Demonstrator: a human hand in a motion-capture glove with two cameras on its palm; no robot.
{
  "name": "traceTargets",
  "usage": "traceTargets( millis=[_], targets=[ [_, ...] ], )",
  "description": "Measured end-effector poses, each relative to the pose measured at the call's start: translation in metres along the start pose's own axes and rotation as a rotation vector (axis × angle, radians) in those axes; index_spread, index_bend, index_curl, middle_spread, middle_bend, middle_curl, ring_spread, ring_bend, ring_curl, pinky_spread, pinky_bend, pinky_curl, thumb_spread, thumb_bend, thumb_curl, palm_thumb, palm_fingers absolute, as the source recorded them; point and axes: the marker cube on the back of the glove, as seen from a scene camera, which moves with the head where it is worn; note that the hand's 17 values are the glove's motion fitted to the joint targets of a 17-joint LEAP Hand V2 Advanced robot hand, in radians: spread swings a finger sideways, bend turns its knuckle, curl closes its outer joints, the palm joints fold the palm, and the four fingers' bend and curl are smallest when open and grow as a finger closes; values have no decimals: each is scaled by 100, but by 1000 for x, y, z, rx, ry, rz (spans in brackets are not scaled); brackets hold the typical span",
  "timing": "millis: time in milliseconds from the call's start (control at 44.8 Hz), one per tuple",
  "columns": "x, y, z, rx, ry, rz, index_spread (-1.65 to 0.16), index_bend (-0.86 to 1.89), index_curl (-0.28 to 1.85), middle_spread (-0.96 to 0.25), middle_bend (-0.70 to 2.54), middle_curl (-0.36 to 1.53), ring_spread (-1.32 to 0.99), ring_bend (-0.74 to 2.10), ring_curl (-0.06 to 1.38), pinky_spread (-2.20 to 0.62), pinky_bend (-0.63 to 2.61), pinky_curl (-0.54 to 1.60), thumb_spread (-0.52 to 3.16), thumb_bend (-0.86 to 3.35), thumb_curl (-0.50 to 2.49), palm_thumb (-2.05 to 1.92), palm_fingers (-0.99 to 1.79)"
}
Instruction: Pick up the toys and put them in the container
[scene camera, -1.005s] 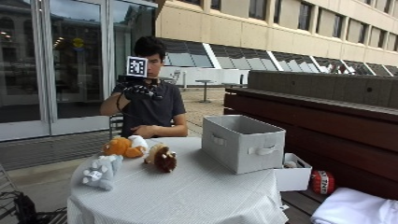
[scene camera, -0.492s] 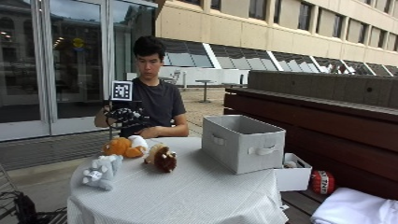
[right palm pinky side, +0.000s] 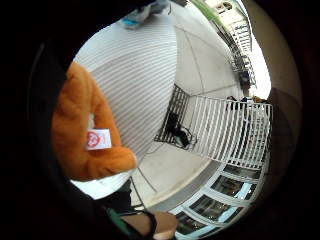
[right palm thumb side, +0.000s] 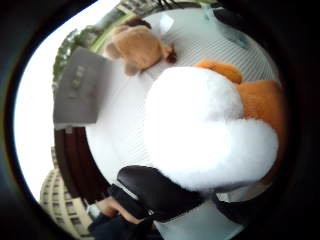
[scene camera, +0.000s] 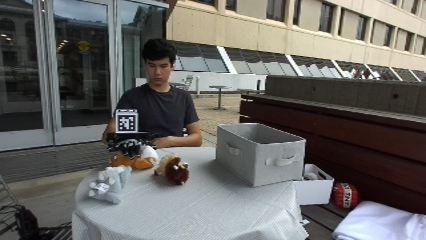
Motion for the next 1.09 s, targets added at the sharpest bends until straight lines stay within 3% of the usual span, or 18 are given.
traceTargets(
  millis=[112,246,268,380,492,581,648,827,938,1095],
  targets=[
    [1,-15,16,120,0,8,-28,25,42,-18,45,45,-33,16,26,4,31,32,85,-6,18,-6,13],
    [0,-2,26,-70,-56,68,-29,32,44,-21,51,47,-37,19,25,4,35,32,94,3,22,9,37],
    [0,-3,26,-72,-59,74,-29,30,44,-21,51,47,-36,16,25,4,31,31,93,-2,22,3,26],
    [2,-10,27,-58,-45,74,-29,32,46,-24,49,47,-43,31,29,0,45,34,103,16,28,34,62],
    [2,-18,34,110,-69,37,-30,34,48,-26,47,47,-49,46,34,-11,50,36,108,24,31,50,83],
    [2,-5,28,-63,-98,66,-28,32,48,-28,41,46,-51,59,38,-27,61,37,111,28,33,59,112],
    [2,-5,21,-131,-100,63,-27,37,52,-29,37,46,-50,64,41,-34,63,39,114,32,36,65,113],
    [1,-11,9,-122,-58,61,-22,48,59,-29,40,49,-46,73,46,-45,66,40,115,43,43,84,126],
    [1,-21,4,-15,-12,50,-19,47,61,-27,58,53,-41,83,48,-49,62,38,114,54,50,99,138],
    [0,-24,-10,-179,-18,49,-18,51,64,-25,71,55,-38,88,47,-52,63,38,129,69,56,107,137]
  ],
)
